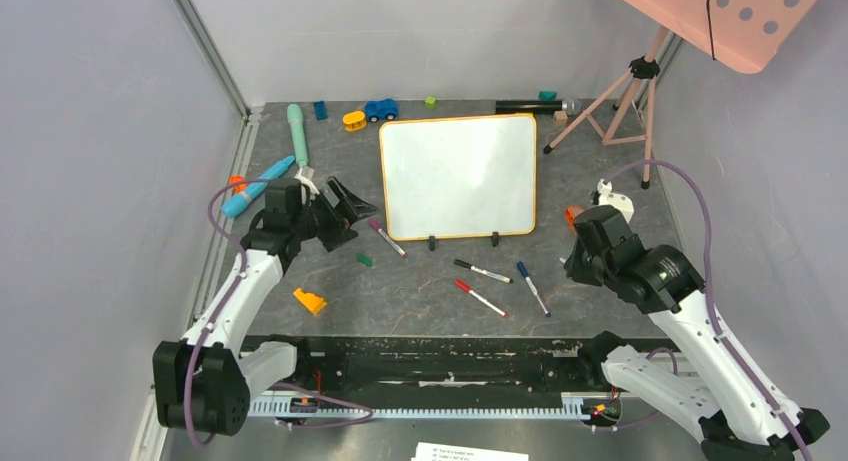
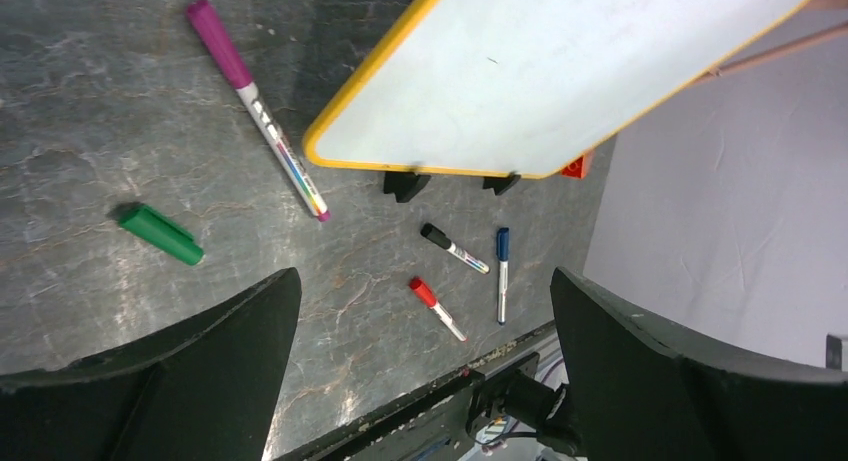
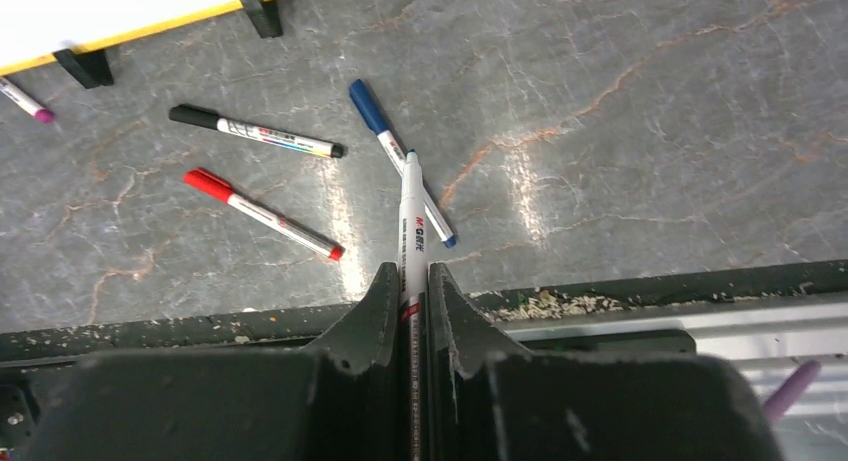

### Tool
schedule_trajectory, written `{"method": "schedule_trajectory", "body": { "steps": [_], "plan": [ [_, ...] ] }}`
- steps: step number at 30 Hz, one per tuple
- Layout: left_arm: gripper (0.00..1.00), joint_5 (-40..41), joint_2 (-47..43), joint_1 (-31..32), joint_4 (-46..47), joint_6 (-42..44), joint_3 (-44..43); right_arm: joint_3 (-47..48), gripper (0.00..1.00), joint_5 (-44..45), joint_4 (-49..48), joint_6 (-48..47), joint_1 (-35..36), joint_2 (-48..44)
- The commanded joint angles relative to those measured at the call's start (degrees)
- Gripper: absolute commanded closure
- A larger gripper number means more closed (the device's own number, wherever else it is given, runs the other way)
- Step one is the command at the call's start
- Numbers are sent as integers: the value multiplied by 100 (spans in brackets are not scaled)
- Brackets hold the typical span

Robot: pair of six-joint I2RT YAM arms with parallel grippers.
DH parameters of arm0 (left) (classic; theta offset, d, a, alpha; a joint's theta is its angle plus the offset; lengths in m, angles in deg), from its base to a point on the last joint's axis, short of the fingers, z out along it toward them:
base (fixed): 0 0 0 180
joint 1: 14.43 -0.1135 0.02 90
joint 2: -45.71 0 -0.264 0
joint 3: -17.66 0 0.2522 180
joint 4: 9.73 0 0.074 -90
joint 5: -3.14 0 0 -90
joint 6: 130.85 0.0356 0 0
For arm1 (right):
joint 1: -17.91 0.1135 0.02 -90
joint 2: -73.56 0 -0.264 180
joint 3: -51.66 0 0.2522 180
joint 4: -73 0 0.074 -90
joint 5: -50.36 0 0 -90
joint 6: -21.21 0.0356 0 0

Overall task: Write a sentence on the whiteboard
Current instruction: Move the whiteboard to the center of the board.

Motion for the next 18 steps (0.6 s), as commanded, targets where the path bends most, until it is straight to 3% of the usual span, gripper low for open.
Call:
{"method": "schedule_trajectory", "body": {
  "steps": [1,4,9,15,18],
  "plan": [
    [0,120,135,-183,-675,478,-628,280,100,326,314,-79,-17,-187],
    [0,-286,189,-322,-428,852,-747,175,100,304,306,-145,-17,-150],
    [0,93,625,-406,-1055,1346,-1378,111,100,62,-176,-365,-22,-143],
    [0,-288,828,-439,-240,1895,-1353,-224,100,-977,-1340,-948,-16,-321],
    [0,-380,1062,-508,-62,2039,-1459,-411,100,-1101,-1830,-719,-17,-458]
  ]
}}
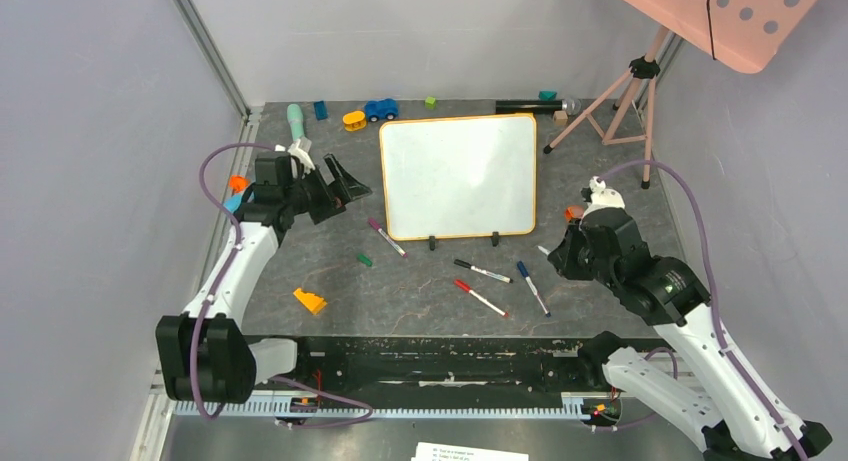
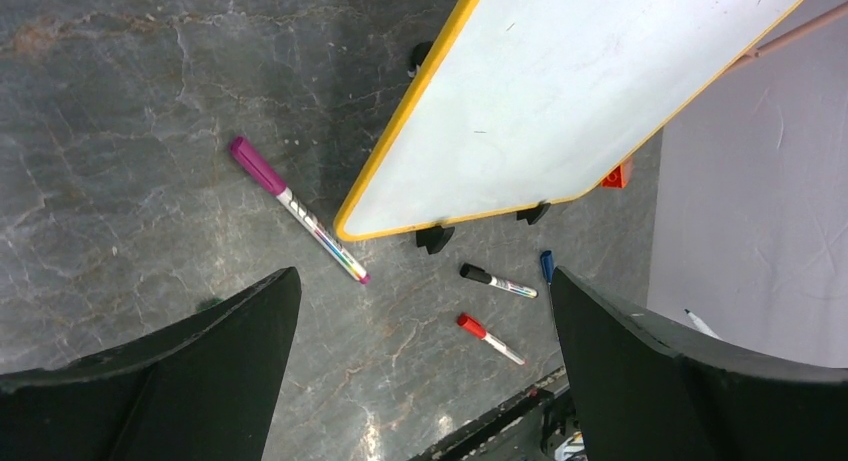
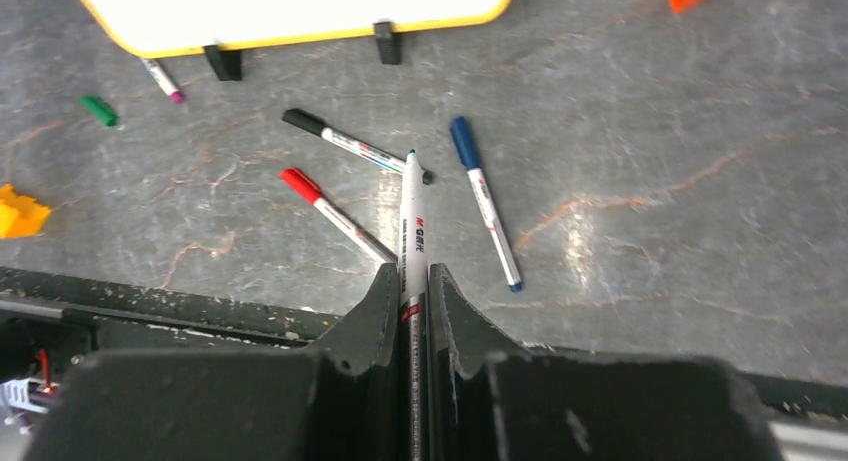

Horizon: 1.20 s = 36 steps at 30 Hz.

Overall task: Write a sentence on the whiteboard
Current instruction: Move the whiteboard to the center of the board.

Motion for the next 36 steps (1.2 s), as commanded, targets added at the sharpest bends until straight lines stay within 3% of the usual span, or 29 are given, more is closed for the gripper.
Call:
{"method": "schedule_trajectory", "body": {
  "steps": [1,7,13,18,22,26,29,36],
  "plan": [
    [0,-345,353,-136,491,652,-279,-190,100,-476,-1125,-71,-11,-176],
    [0,-908,843,-224,1919,459,-42,-82,100,-643,-1840,-531,-15,354],
    [0,-1726,1456,-215,2533,523,-180,158,100,-473,-2185,-675,-15,695],
    [0,-1139,1355,-220,2542,761,-93,166,100,-296,-2361,-846,-13,805],
    [0,-1464,1559,-217,2534,883,-295,246,100,-413,-2517,-1088,-16,849],
    [0,-719,1317,-231,2468,1078,-169,172,100,-288,-2665,-1171,-23,807],
    [0,-1424,1349,-233,2536,1456,-283,268,100,-413,-2675,-1217,-21,884],
    [0,-1984,1964,-233,2855,1153,-492,37,100,-395,-2987,-1192,-28,878]
  ]
}}
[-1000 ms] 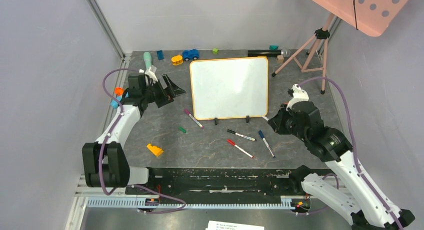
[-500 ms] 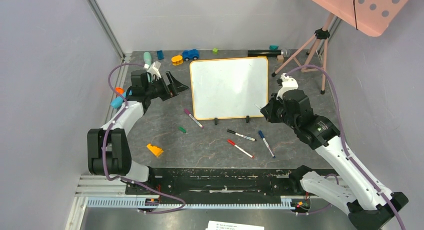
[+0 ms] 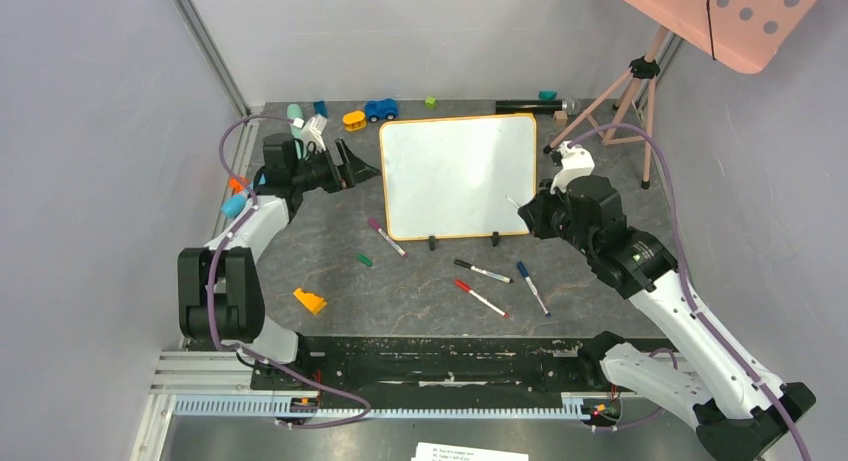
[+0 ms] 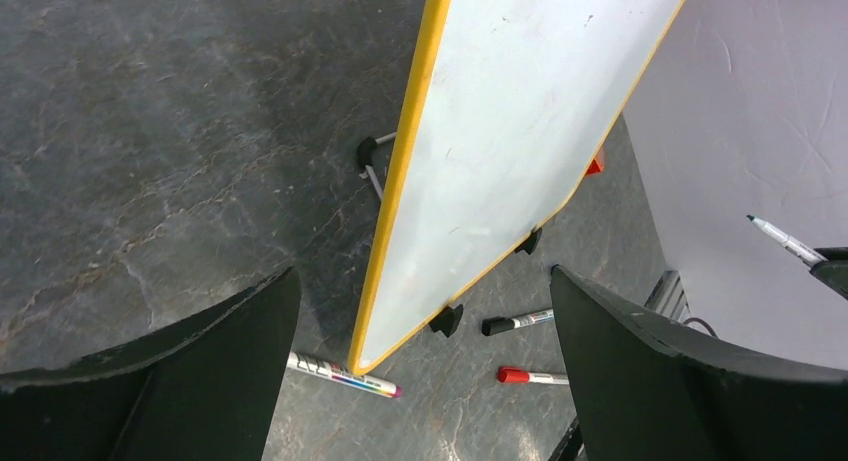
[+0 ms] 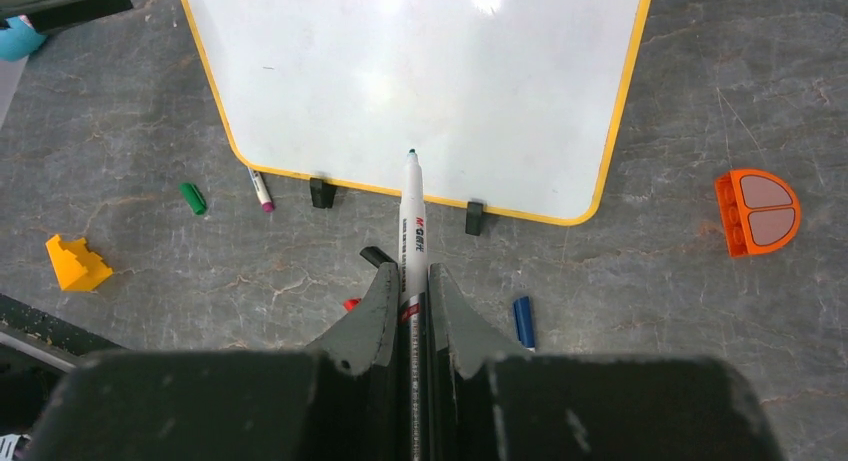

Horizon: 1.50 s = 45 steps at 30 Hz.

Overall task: Write a sentence on the whiteboard
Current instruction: Move the whiteboard to the center of the board.

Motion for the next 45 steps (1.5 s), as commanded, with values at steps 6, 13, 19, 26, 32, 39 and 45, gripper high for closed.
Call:
{"method": "schedule_trajectory", "body": {
  "steps": [6,13,19,26,32,39,45],
  "plan": [
    [0,-955,875,-25,386,129,-776,228,100,27,-462,-85,-42,211],
    [0,-1230,1375,-25,352,-139,-1112,300,100,74,-582,-122,-68,369],
    [0,-1661,1703,-25,753,-537,-1201,337,100,114,-605,-143,-110,451],
    [6,-1544,1758,-25,2303,-1286,-690,449,100,70,-614,-250,-160,536],
    [9,-1817,2019,-25,4197,-1745,-382,359,100,56,-719,-354,-191,521],
    [34,-1762,2853,-25,7564,-3427,-43,310,100,-89,-850,-396,-235,536],
    [43,-1665,3111,-8,7872,-3793,-157,286,100,-116,-903,-443,-268,501]
  ]
}}
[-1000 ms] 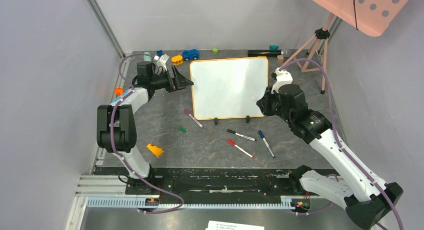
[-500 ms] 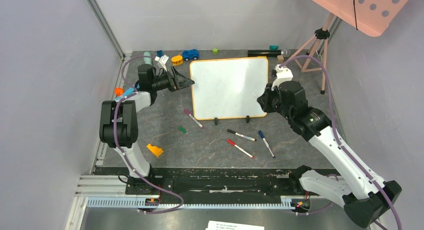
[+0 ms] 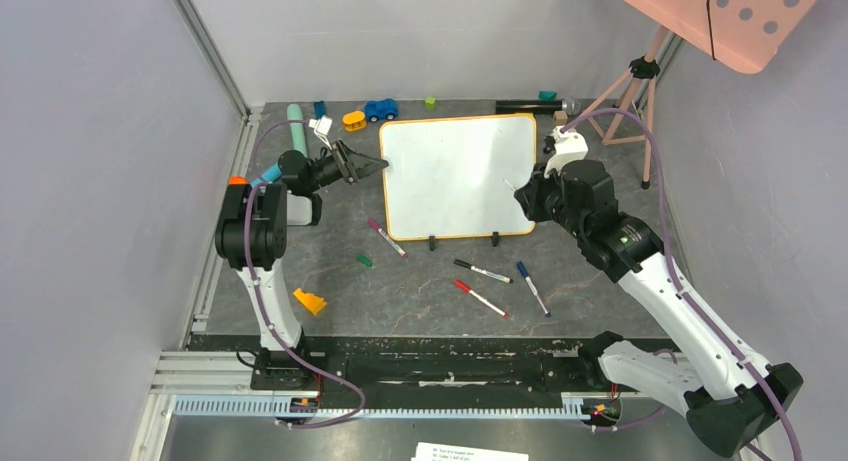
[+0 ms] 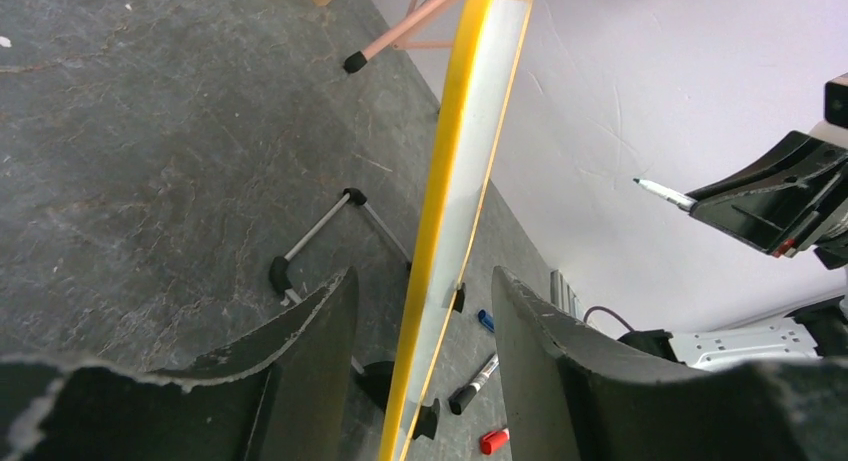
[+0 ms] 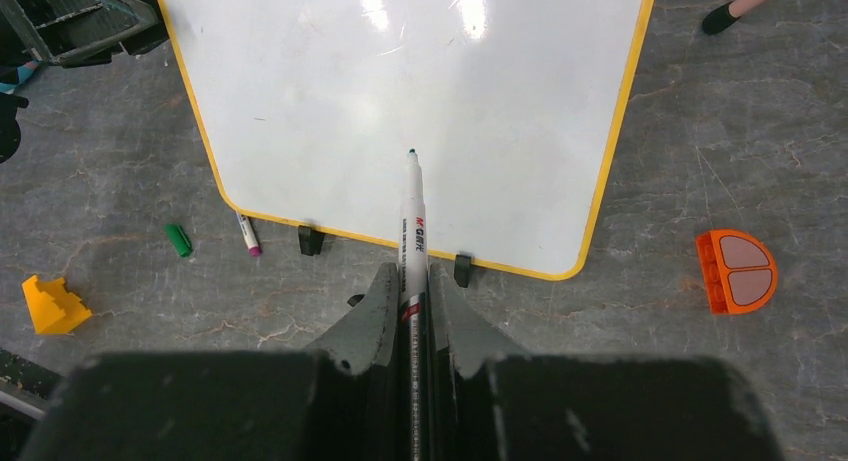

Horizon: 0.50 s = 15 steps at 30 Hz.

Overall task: Write a sentence on the whiteboard
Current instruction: Move the whiteboard to the center of the board.

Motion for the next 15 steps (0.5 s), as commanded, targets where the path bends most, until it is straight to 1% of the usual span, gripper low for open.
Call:
{"method": "schedule_trajectory", "body": {
  "steps": [1,3,5,8,9,11,13,15],
  "plan": [
    [43,14,42,-8,1052,-509,-159,89,100,-80,-272,-130,-47,-52],
    [43,24,29,-8,732,-419,-207,85,100,-82,-279,-155,-56,-52],
    [43,85,-12,-8,103,-367,-287,84,100,-113,-287,-179,-64,-36],
    [42,21,-128,1,-399,59,-353,87,100,-116,-325,-201,-85,-20],
    [40,-14,-156,1,-501,163,-376,100,100,-113,-329,-217,-91,-22],
    [33,-73,-153,1,-297,175,-377,98,100,-118,-345,-228,-104,-7],
    [23,-191,-85,1,11,139,-409,98,100,-118,-363,-239,-121,16],
    [18,-306,0,9,56,108,-530,102,100,-137,-395,-244,-130,26]
  ]
}}
